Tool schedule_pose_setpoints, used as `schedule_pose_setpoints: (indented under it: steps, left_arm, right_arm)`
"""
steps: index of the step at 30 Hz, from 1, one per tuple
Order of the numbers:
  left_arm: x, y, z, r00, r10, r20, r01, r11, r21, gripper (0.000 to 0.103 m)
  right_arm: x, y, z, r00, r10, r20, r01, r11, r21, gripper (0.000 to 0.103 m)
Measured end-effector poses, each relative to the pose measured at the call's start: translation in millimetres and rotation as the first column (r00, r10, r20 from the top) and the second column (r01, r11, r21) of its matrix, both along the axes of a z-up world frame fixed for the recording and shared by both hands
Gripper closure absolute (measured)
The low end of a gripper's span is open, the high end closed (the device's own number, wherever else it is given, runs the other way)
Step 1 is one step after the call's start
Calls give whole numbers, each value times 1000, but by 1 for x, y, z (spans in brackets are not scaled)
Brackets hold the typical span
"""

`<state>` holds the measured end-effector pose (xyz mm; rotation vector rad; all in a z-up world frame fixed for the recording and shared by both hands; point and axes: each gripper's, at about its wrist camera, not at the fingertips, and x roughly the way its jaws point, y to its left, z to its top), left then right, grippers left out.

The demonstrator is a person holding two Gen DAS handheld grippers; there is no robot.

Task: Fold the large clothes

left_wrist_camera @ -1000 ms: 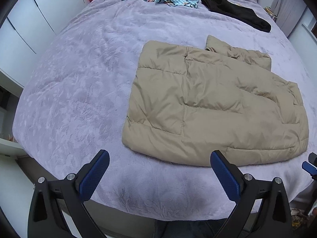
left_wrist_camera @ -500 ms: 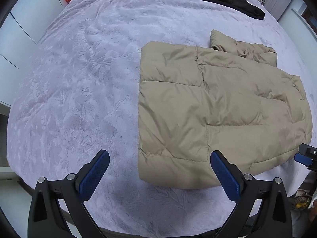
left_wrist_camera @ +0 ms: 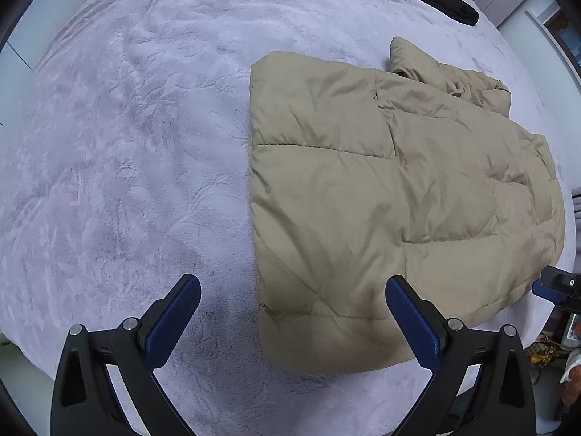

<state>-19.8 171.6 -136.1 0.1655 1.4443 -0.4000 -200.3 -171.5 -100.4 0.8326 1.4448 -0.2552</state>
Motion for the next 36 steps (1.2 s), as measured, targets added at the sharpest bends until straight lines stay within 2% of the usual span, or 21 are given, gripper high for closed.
schedule_pose_setpoints:
  steps: [10,11,14,19,20,22,26,29,33,36]
  left_arm:
    - [-1,0,-4,998,66,-3,-66,998,5,1]
    - [-1,-1,-5,998,67,-4,-67,998,4,1]
    - [0,-4,-9,998,67,-11,-67,998,1,1]
    - [2,-10,-17,999,30,-24,-31,999,-15,1]
    - [4,-11,-18,999,22,-31,-23,999,-34,1]
    - [11,-5,-18,998,18,-57,-25,993,-119,1]
    - [32,14,-23,994,4,-105,-31,966,-255,1]
    - [44,26,-41,985,-13,-170,-42,947,-319,1]
    - [52,25,-74,960,-65,-271,-47,921,-387,1]
    - [56,6,-85,950,-130,-285,-9,898,-439,1]
  right_arm:
    - [27,-7,-5,994,105,-13,-106,994,-16,19]
    - [28,-8,-6,994,108,-8,-108,994,-13,22]
    - [29,-9,-11,993,120,-19,-120,992,-27,60]
    - [31,-8,-18,990,141,-28,-142,989,-45,69]
    - [31,-7,-19,989,144,-32,-146,988,-47,69]
    - [31,-7,-22,988,149,-44,-151,987,-50,69]
    - [29,-7,-28,988,144,-62,-147,988,-42,69]
    - [28,-9,-30,988,136,-70,-139,990,-38,69]
    - [28,-10,-32,987,141,-78,-145,988,-45,69]
    - [30,-6,-33,985,150,-87,-155,986,-56,69]
